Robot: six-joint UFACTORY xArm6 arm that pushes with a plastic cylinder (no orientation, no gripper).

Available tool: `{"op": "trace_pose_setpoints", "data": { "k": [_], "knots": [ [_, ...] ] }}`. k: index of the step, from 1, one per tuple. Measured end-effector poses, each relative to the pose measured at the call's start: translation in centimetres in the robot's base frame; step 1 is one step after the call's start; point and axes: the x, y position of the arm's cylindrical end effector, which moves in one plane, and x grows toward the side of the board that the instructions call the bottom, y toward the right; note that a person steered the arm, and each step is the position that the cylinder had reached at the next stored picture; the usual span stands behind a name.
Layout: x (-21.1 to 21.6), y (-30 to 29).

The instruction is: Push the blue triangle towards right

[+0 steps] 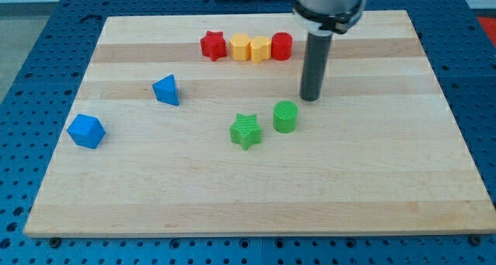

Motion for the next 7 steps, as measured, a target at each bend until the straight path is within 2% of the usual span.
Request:
{"op": "trace_pose_setpoints", "data": {
  "k": [2,3,4,5,7],
  "knots": [
    [5.0,-2.8],
    [5.5,-2.8],
    [5.6,0.6],
    [4.1,1.8],
    [-5.9,-6.3]
  ]
}}
